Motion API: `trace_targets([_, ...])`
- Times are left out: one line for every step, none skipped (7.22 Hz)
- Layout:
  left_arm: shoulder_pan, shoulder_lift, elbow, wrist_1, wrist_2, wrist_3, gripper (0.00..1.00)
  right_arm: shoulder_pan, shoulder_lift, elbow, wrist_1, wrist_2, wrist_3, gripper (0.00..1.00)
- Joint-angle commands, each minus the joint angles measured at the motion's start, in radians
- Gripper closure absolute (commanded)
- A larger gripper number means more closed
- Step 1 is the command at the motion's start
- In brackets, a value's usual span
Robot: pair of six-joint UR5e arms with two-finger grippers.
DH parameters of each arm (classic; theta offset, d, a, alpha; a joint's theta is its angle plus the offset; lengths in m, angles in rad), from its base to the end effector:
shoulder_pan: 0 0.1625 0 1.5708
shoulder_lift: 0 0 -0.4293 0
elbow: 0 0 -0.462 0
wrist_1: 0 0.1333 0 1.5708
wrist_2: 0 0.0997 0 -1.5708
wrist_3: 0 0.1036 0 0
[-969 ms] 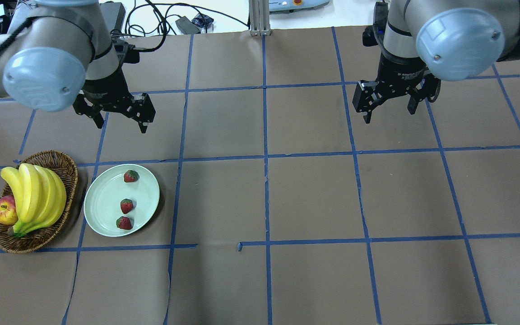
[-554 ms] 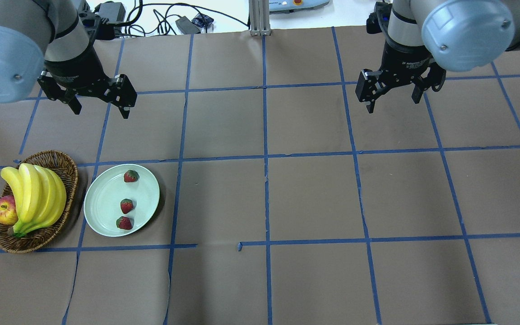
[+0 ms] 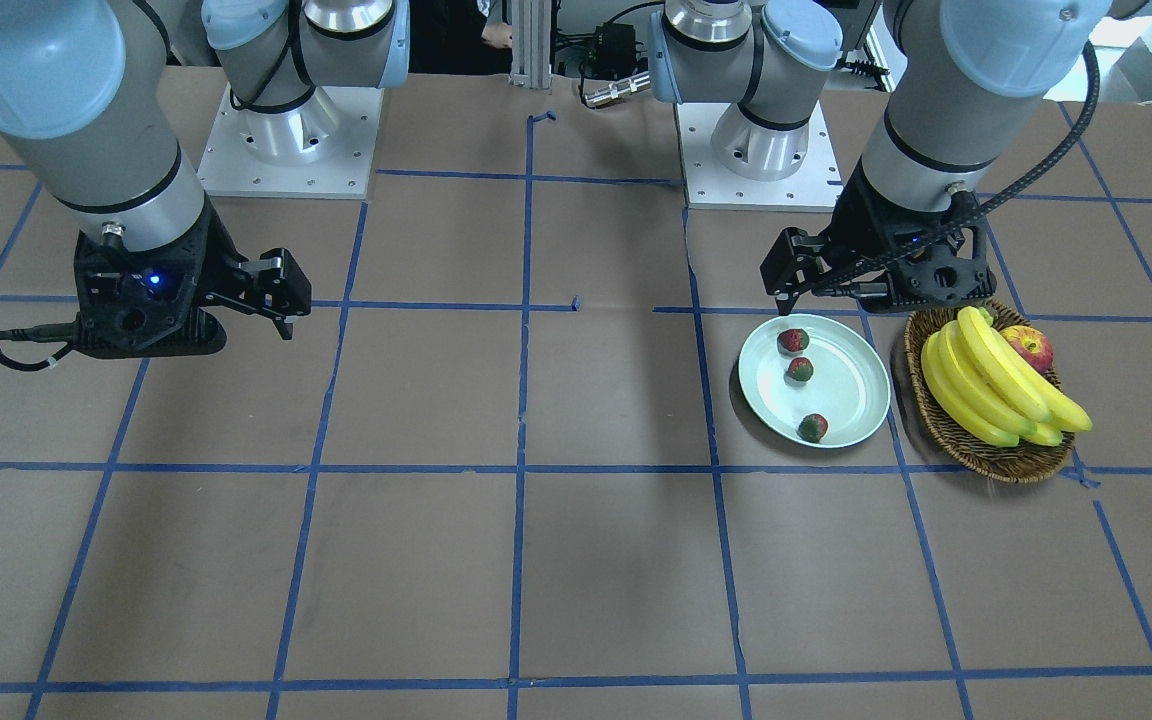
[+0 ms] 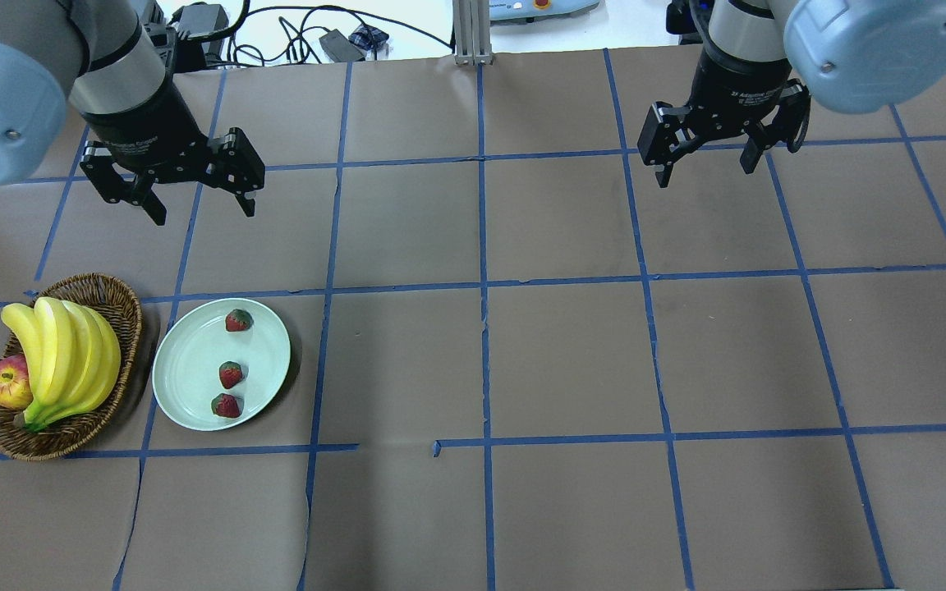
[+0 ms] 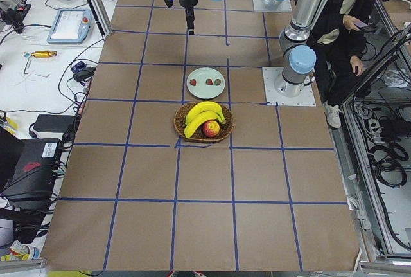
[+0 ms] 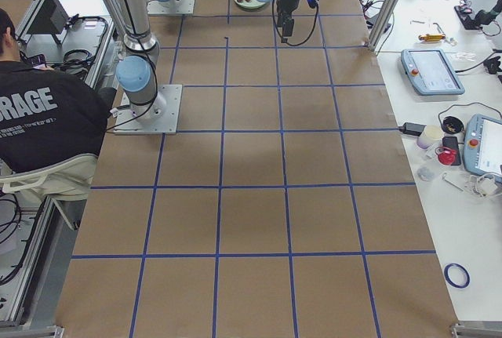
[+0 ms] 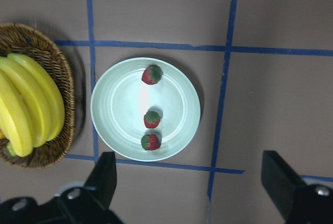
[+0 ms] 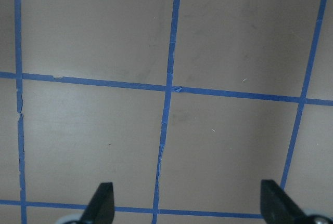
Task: Collect all strawberries into plate
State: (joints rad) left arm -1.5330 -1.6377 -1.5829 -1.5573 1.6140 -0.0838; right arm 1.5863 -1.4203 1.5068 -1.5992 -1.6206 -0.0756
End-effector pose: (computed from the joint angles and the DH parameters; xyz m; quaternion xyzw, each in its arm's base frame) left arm -0.1067 -0.5864 0.4446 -0.0600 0.9974 0.0322 0.0223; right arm 0.1377 -0.6161 0.4379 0.0462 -0.9982 -0.0298 0.0240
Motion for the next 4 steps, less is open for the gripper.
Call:
trace_targets([-0.028, -0.010, 0.000, 0.015, -0.017, -0.013, 0.00, 0.004, -0.009, 0.010, 0.005, 0.004, 0.048, 0.00])
trace_targets([-0.033, -0.010, 0.003, 0.023, -0.017, 0.011, 0.00, 0.004, -0.014, 0.010, 0.005, 0.048, 0.056, 0.00])
trace_targets([-0.033, -0.008, 0.006, 0.029, -0.019, 0.024, 0.00, 0.008, -0.022, 0.010, 0.008, 0.057, 0.083, 0.00])
trace_targets([-0.032, -0.002, 0.006, 0.029, -0.016, 0.024, 0.00, 0.008, -0.038, 0.009, 0.018, 0.057, 0.097, 0.00])
